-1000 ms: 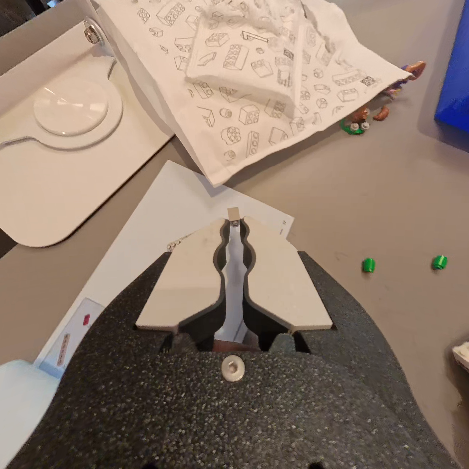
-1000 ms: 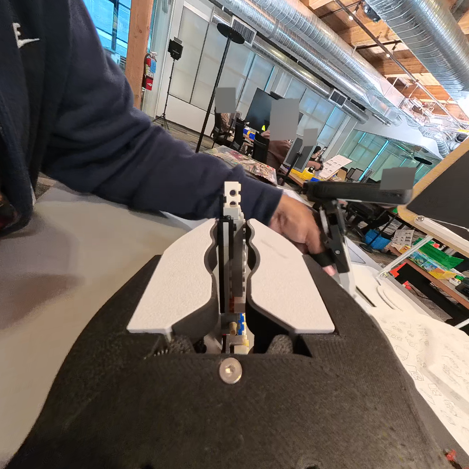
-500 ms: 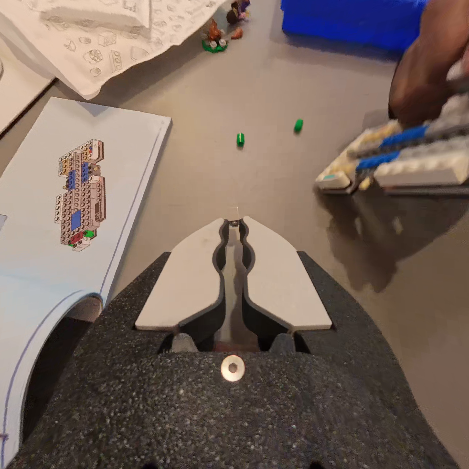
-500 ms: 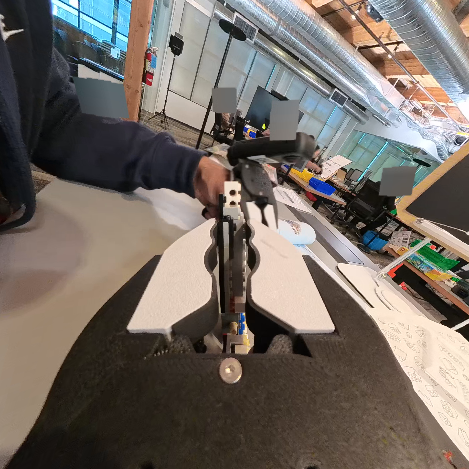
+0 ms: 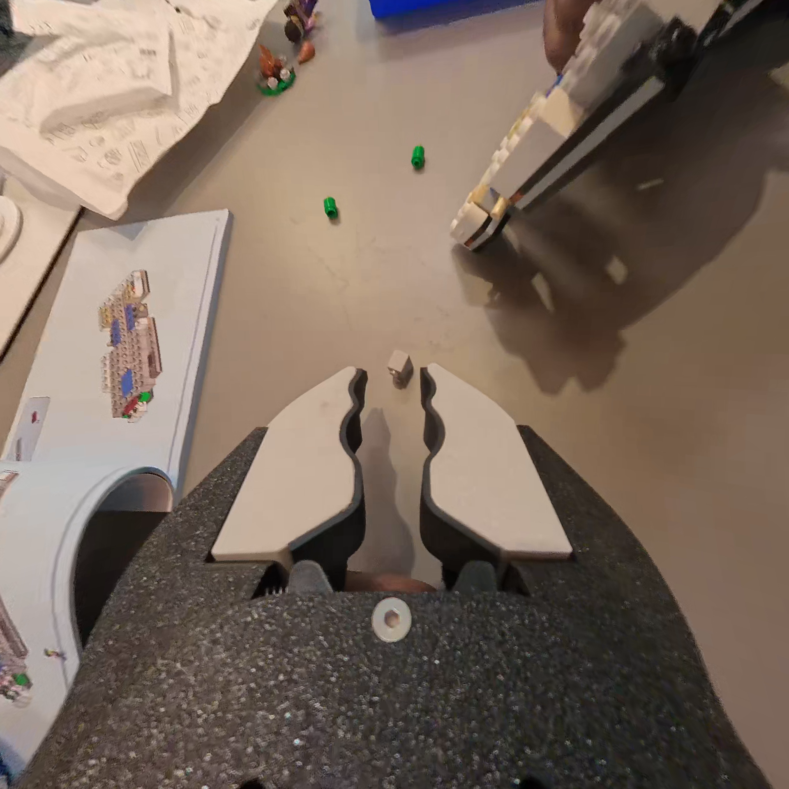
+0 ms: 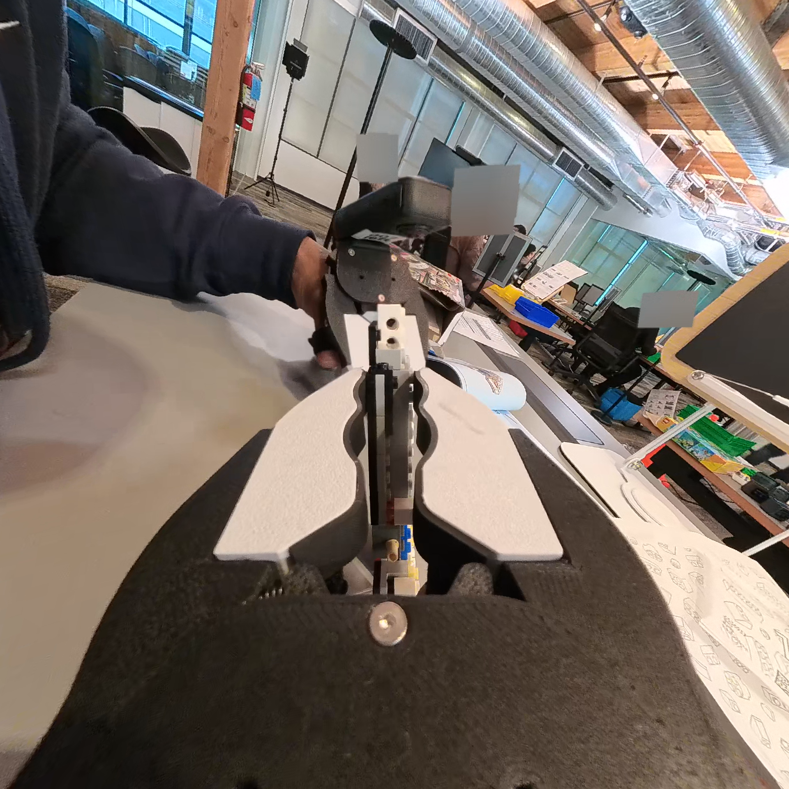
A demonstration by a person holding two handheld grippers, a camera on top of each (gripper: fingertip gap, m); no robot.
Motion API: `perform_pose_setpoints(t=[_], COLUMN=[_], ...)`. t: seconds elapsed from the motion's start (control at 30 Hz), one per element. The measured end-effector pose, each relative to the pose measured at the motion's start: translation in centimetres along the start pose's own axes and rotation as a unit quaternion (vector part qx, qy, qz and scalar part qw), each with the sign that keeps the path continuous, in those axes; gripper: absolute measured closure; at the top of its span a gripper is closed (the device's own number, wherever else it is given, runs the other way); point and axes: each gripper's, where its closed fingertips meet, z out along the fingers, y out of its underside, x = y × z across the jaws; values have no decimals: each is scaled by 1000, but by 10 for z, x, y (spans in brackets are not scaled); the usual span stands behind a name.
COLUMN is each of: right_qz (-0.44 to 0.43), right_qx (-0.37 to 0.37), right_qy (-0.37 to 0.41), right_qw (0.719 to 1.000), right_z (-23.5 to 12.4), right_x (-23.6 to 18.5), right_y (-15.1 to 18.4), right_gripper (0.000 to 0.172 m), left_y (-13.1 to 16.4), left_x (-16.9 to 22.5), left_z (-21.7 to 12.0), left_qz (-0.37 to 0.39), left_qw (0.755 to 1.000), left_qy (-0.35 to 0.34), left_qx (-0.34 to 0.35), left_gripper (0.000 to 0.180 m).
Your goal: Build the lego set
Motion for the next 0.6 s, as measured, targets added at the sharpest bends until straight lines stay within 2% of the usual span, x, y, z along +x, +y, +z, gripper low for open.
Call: perform_pose_setpoints(t=[0.2,0.4,0.6], right_qz=[-4,-4,-2], right_qx=[-2,-2,0], right_qy=[-1,-1,-2], right_qw=[1000,1000,1000], right_z=[0,-1,0], right_x=[-1,-1,-1], right_y=[0,0,1], right_gripper=[152,152,153], left_y=[1,3,8], left_x=[1,3,13], left_z=[14,18,10], left_qz=[89,125,168], left_qw=[995,991,985], left_qy=[1,3,3], left_qx=[-33,-49,-49], left_gripper=[159,175,178])
